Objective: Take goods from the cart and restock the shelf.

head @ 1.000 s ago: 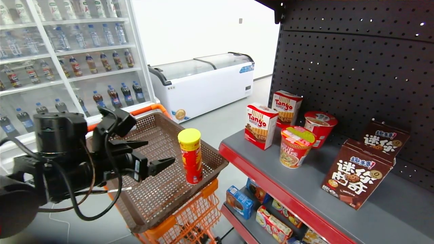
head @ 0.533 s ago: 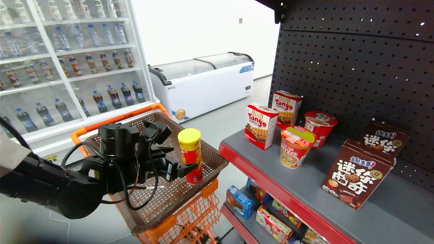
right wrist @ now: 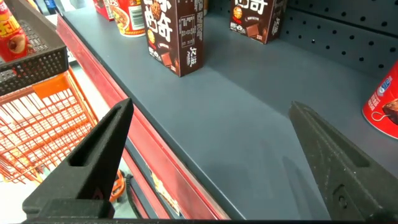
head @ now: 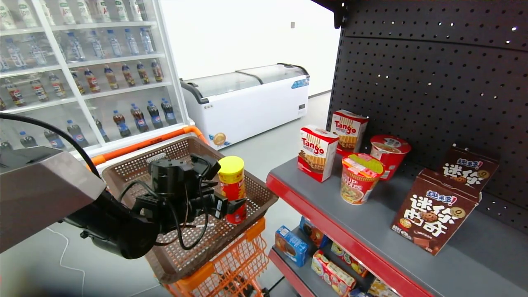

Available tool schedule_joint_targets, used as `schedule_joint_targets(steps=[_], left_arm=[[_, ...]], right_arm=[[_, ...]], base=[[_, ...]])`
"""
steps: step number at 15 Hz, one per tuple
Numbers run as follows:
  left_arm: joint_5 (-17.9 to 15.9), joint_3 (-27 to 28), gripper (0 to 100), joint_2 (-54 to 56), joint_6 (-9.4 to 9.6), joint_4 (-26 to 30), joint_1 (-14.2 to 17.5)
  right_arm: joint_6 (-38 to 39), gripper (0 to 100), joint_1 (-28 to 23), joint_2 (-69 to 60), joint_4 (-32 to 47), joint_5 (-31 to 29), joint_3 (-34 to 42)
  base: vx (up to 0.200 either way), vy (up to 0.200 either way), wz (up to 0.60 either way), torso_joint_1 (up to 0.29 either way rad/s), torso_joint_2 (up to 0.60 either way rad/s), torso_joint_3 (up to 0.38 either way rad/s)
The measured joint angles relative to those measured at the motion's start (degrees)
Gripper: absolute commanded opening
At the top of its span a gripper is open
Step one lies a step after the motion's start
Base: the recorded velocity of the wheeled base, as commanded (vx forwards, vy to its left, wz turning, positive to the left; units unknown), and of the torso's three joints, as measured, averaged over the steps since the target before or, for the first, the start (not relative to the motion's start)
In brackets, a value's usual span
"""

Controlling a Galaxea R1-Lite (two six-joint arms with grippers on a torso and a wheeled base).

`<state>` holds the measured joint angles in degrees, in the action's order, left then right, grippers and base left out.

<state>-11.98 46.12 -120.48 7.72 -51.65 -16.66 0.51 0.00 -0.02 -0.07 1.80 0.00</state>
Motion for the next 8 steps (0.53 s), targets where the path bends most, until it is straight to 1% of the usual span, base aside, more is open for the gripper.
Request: schedule_joint_targets(steps=[2, 8], left_arm=[[1.12, 2.63, 100, -1.93, 0.07, -0.10, -0.37], [1.23, 7.61, 100, -6.42, 0.00, 0.48, -1.28]], right_arm=[[0.02, 100, 0.00, 0.00, 0.00, 0.02, 0.00], [0.00, 100, 0.00, 0.00, 0.00, 0.02, 0.00]], base=[[0.000, 0.000, 0.00, 0.000, 0.00, 0.000], [0.000, 0.000, 0.00, 0.000, 0.00, 0.000]])
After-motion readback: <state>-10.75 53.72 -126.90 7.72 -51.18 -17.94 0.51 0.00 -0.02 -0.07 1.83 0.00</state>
